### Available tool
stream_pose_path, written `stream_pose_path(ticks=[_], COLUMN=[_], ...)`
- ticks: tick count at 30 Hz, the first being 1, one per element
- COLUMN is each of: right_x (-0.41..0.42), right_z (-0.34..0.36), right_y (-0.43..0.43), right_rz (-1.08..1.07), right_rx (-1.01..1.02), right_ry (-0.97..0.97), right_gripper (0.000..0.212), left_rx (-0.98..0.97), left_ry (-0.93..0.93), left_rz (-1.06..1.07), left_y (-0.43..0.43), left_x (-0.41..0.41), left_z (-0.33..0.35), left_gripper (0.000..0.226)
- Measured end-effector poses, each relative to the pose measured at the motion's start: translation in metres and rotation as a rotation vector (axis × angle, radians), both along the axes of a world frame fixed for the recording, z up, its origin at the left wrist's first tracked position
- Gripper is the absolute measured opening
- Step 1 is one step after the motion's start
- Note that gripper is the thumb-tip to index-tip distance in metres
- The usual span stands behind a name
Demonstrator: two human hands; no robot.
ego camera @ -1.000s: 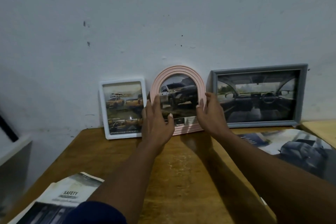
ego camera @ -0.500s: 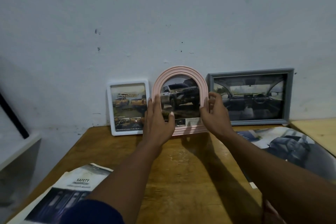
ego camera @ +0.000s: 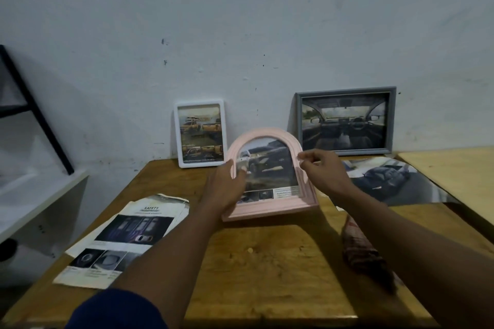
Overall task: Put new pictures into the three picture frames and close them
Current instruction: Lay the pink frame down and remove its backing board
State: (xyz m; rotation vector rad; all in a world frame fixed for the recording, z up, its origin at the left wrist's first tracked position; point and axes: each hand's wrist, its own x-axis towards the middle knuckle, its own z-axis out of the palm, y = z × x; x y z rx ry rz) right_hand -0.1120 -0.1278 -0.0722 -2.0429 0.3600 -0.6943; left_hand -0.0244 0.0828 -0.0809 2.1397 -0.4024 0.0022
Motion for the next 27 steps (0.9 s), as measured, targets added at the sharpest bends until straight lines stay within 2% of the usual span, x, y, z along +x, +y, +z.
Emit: stream_pose_path(ticks=[4, 7, 10, 13, 16, 20, 22, 24, 27], right_x=[-0.017, -0.026, -0.034, -0.036, -0.031, -0.018, -0.012, -0.005, 0.006], right_z=[0.004, 0.029, 0.064, 0.096, 0.112, 0.118, 0.116, 0.106, 0.073], right_y=[-0.004, -0.013, -0.018, -0.020, -0.009, 0.022, 0.037, 0.045, 0.050], right_rz=[-0.033, -0.031, -0.028, -0.025, 0.017, 0.171, 0.217, 0.210, 0.178], right_rx=[0.058, 0.075, 0.037, -0.071, -0.127, 0.001, 0.014, -0.016, -0.074], right_ry=[0.055, 0.130, 0.198, 0.251, 0.262, 0.206, 0.197, 0.190, 0.255], right_gripper=[0.020, 0.016, 0.013, 0.012, 0.012, 0.016, 0.018, 0.017, 0.016], left_rx=[-0.028, -0.112, -0.111, -0.073, -0.080, -0.202, -0.299, -0.339, -0.240], left_ry=[0.173, 0.371, 0.498, 0.443, 0.285, 0.061, 0.045, 0.057, 0.025], left_rz=[-0.040, -0.104, -0.206, -0.257, -0.304, -0.233, -0.209, -0.203, -0.175], left_y=[0.005, -0.001, -0.014, -0.028, -0.038, -0.040, -0.032, -0.020, 0.002], left_x=[-0.019, -0.031, -0.039, -0.047, -0.046, -0.029, -0.021, -0.011, -0.001], left_z=[-0.010, -0.008, -0.011, -0.007, 0.007, 0.044, 0.064, 0.075, 0.079], left_gripper=[0.064, 0.035, 0.042, 0.051, 0.055, 0.072, 0.073, 0.066, 0.065])
